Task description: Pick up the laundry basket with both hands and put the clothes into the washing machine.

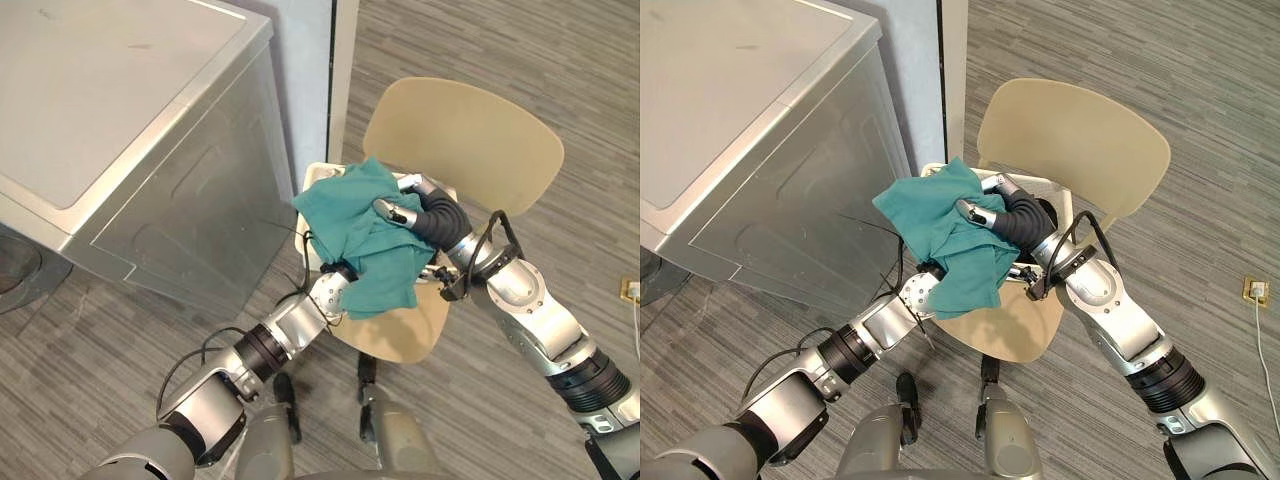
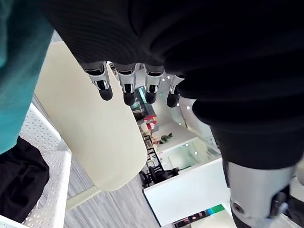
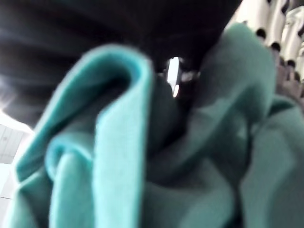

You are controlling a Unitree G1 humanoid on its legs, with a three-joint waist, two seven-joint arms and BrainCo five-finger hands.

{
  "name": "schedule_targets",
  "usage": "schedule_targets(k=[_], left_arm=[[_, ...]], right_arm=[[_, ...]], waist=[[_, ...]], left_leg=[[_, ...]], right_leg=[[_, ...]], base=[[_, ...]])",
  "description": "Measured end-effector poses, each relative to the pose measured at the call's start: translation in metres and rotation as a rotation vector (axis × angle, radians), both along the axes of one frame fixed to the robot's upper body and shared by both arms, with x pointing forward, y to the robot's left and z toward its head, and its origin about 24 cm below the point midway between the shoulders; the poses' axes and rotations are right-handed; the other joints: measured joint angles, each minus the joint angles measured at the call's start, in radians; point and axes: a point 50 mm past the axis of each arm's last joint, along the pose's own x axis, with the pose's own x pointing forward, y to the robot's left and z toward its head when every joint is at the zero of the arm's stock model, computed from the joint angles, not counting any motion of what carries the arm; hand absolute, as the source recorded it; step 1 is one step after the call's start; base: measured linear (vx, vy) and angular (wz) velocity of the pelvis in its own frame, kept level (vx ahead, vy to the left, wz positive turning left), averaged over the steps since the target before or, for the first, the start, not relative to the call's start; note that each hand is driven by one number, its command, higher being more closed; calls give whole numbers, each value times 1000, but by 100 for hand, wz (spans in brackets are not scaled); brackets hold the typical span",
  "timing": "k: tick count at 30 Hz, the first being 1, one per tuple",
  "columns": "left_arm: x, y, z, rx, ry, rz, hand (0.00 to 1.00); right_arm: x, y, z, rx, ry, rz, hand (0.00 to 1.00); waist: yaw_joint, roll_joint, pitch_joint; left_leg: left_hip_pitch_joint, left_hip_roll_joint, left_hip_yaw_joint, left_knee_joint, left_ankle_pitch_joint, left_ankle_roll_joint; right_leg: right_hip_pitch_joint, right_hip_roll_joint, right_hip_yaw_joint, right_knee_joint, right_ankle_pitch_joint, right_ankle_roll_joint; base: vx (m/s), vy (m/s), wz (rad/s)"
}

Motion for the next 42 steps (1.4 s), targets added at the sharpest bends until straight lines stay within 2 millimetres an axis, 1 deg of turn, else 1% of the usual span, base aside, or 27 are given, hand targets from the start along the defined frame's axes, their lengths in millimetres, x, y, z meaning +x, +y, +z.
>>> schedule_targets(k=[1,3,4,5,6,8,9,10,12,15,20,21,22,24,26,27,29,30,31,33,34,36,38,42], left_arm=[[-4,4,-6,25,14,-19,0],[-14,10,-15,57,37,-58,0],[-22,14,-21,75,60,-90,0],[-37,18,-35,85,123,-142,0],[-42,19,-41,86,151,-158,0],[-62,24,-60,83,266,-213,0],[-72,26,-70,75,328,-235,0],[-77,27,-75,60,370,-247,0],[-91,28,-88,-31,529,-274,0],[-98,28,-91,-103,620,-280,0],[-103,28,-95,-163,681,-263,0],[-103,28,-95,-183,688,-259,0],[-102,28,-85,-262,685,-242,0],[-99,31,-75,-315,659,-231,0],[-85,41,-51,-425,569,-167,0],[-81,46,-45,-448,542,-144,0],[-65,60,-27,-519,432,-34,0],[-56,66,-19,-524,357,34,0],[-52,68,-14,-507,302,70,0],[-36,73,1,-425,113,194,0],[-33,74,4,-402,72,220,0],[-30,73,11,-304,-83,305,0],[-30,73,12,-254,-132,329,0],[-29,76,8,-220,-129,359,0]], right_arm=[[2,-4,-2,0,11,-20,100],[6,-9,-5,-4,26,-47,100],[10,-15,-7,-8,39,-76,100],[16,-27,-11,-29,68,-135,100],[18,-33,-12,-42,78,-159,100],[23,-45,-15,-75,104,-213,100],[24,-47,-15,-75,107,-223,100],[24,-48,-15,-74,105,-225,100],[24,-49,-14,-67,100,-234,100],[24,-49,-14,-62,99,-246,100],[24,-50,-14,-54,91,-255,100],[24,-50,-14,-44,92,-259,100],[22,-53,-17,-16,101,-274,100],[21,-55,-20,-14,109,-282,100],[16,-58,-24,-4,120,-294,100],[15,-59,-25,2,121,-296,100],[11,-56,-24,20,114,-284,100],[9,-54,-22,24,103,-269,100],[9,-53,-20,28,95,-262,100],[5,-48,-14,49,68,-233,100],[4,-46,-12,54,62,-225,100],[1,-41,-9,90,39,-197,100],[0,-39,-9,114,36,-190,100],[0,-37,-10,131,41,-187,100]], waist=[[0,8,4],[0,12,4],[0,13,3],[2,18,4],[4,20,5],[9,26,6],[9,28,6],[10,29,6],[13,41,3],[14,59,-2],[17,78,-13],[18,80,-14],[20,81,-15],[21,81,-15],[23,81,-15],[23,81,-15],[22,80,-15],[22,80,-15],[22,80,-15],[24,79,-16],[24,79,-16],[23,79,-17],[23,79,-17],[26,79,-17]], left_leg=[[3,-4,-5,4,-4,5],[3,-7,-4,6,-8,7],[3,-10,-5,5,-8,7],[4,-14,-5,4,-10,9],[3,-16,-5,4,-10,10],[3,-20,-4,6,-12,13],[3,-20,-4,7,-13,14],[3,-20,-4,8,-14,15],[4,-20,-7,14,-18,15],[6,-23,-13,9,-21,15],[8,-27,-16,-1,-17,15],[8,-27,-16,-2,-17,15],[10,-28,-15,-4,-17,15],[10,-30,-15,-5,-16,15],[10,-34,-16,-6,-16,16],[10,-34,-16,-6,-16,16],[12,-34,-15,-6,-16,16],[14,-34,-14,-6,-16,16],[14,-34,-13,-6,-16,16],[15,-35,-13,-6,-16,16],[15,-35,-13,-6,-16,16],[15,-35,-13,-6,-16,16],[15,-35,-12,-6,-16,16],[18,-34,-6,-6,-16,16]], right_leg=[[9,-1,-5,0,-3,4],[10,-4,-4,0,-4,5],[10,-7,-4,0,-5,6],[10,-11,-5,0,-5,7],[10,-13,-5,0,-5,7],[11,-16,-4,0,-5,7],[11,-17,-4,0,-5,7],[12,-17,-4,0,-5,7],[18,-17,-8,0,-6,7],[23,-20,-14,-1,-10,11],[24,-23,-19,-2,-16,11],[24,-24,-19,-2,-16,11],[24,-24,-20,-2,-14,15],[24,-24,-20,-2,-14,16],[24,-25,-22,-2,-14,16],[24,-26,-22,-2,-14,16],[24,-26,-22,-2,-13,17],[24,-27,-22,-2,-12,18],[24,-27,-21,-2,-12,18],[24,-28,-21,-2,-11,19],[24,-28,-21,-2,-11,19],[24,-29,-20,-2,-11,20],[24,-29,-19,-2,-11,20],[24,-29,-10,-2,-11,21]], base=[[2,28,10],[1,36,4],[3,45,3],[3,57,4],[2,49,3],[-3,46,1],[-5,37,0],[0,0,0],[-13,12,2],[-43,20,6],[-20,8,3],[0,0,0],[0,0,0],[0,0,0],[14,34,2],[0,0,0],[0,0,0],[0,0,0],[0,0,0],[0,0,0],[0,0,0],[0,0,0],[0,0,0],[0,0,-3]])
